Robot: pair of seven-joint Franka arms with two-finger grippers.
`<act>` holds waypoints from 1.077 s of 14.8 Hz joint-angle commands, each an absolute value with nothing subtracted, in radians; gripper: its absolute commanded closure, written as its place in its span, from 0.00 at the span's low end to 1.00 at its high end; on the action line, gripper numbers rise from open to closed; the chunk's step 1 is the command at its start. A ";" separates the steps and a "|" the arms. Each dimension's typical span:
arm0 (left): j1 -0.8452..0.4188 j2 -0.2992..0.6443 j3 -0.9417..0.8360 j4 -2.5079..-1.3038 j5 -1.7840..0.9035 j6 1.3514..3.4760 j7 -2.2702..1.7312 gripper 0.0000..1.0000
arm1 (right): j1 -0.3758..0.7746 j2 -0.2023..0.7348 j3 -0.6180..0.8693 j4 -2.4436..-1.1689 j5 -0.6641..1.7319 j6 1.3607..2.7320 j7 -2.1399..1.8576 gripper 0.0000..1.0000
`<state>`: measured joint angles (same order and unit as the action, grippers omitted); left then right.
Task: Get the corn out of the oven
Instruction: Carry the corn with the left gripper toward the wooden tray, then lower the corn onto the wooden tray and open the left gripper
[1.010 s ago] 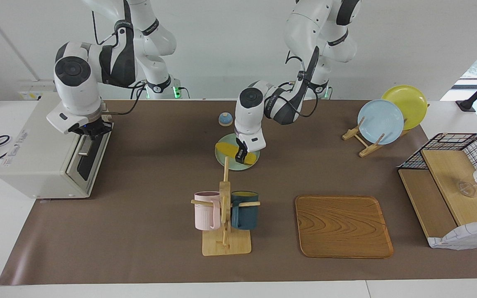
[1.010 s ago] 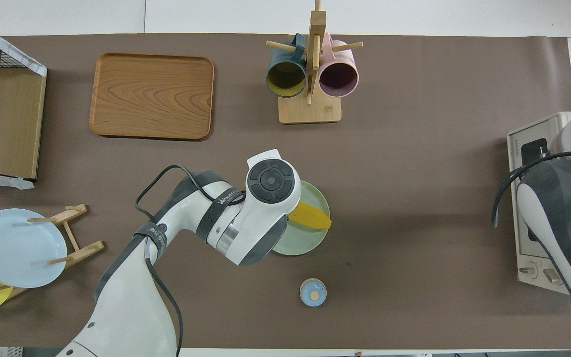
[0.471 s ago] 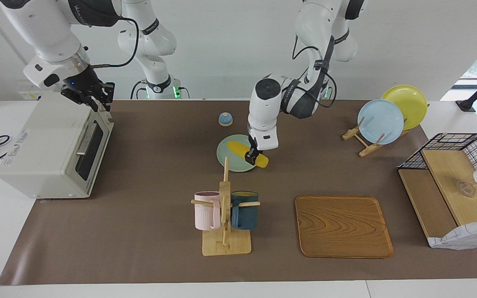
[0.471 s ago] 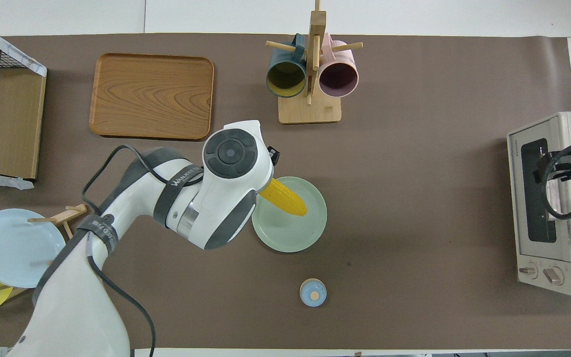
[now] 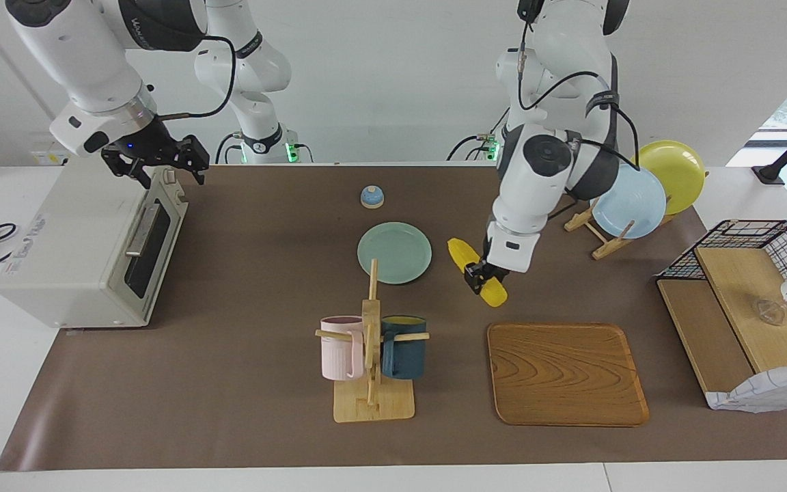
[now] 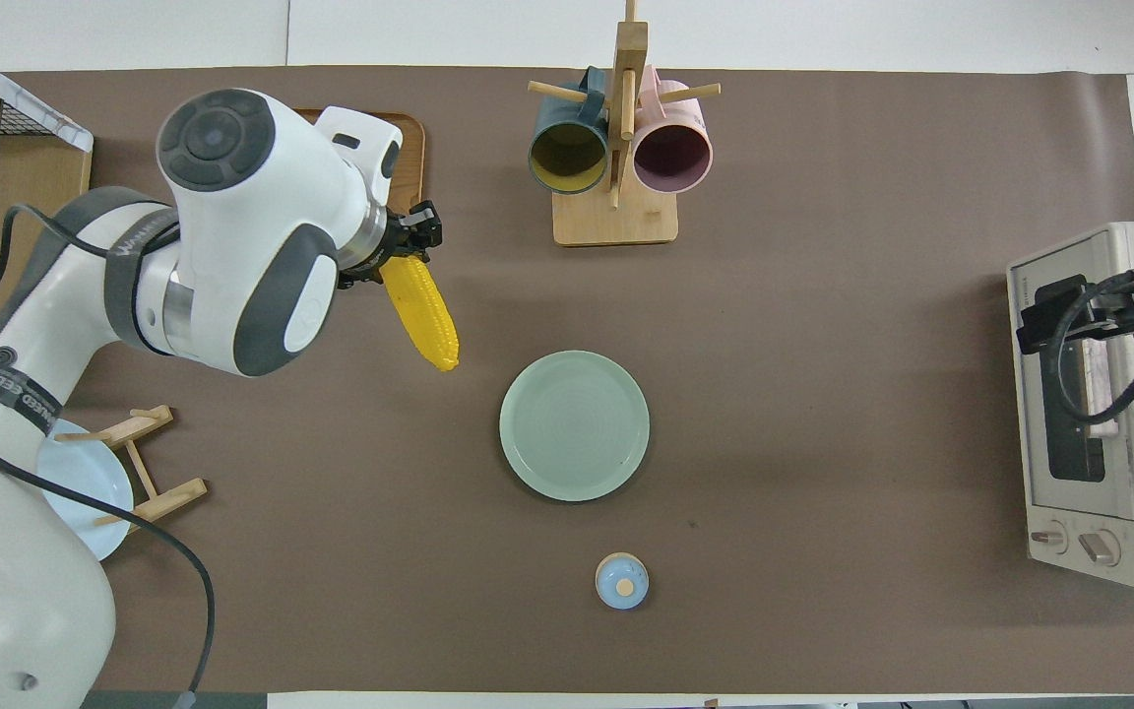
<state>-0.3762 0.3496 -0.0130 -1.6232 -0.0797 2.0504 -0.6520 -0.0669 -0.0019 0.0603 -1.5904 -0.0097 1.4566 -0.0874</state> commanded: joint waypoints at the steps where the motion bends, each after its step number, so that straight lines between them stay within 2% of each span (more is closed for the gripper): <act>1: -0.307 0.466 -0.028 -1.467 -0.118 1.996 -0.497 1.00 | -0.052 0.008 0.064 -1.566 -0.002 1.440 -0.098 0.00; 3: -0.301 0.631 -0.023 -1.228 -0.114 1.948 -0.480 1.00 | -0.045 0.003 0.064 -1.566 -0.008 1.442 -0.091 0.00; 5: -0.258 0.736 -0.031 -1.088 -0.113 1.885 -0.399 1.00 | -0.051 -0.003 0.061 -1.575 -0.003 1.440 -0.097 0.00; 8: -0.219 0.753 -0.040 -1.075 -0.112 1.884 -0.308 1.00 | 0.050 -0.020 -0.013 -1.580 -0.018 1.451 -0.089 0.00; 10: -0.215 0.791 -0.035 -1.043 -0.112 1.894 -0.307 1.00 | 0.078 -0.029 -0.046 -1.585 -0.018 1.450 -0.089 0.00; 12: -0.189 0.837 -0.038 -0.965 -0.112 1.885 -0.304 1.00 | 0.080 -0.041 -0.060 -1.609 -0.018 1.442 -0.089 0.00; 16: -0.178 0.891 -0.028 -0.910 -0.109 1.917 -0.262 1.00 | 0.101 -0.055 -0.077 -1.628 -0.021 1.471 -0.078 0.00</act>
<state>-0.1845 0.8328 -0.0267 -0.9974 -0.1038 1.9260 -0.2927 0.0792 -0.0323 -0.0628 -1.5977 -0.0124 1.4507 -0.0872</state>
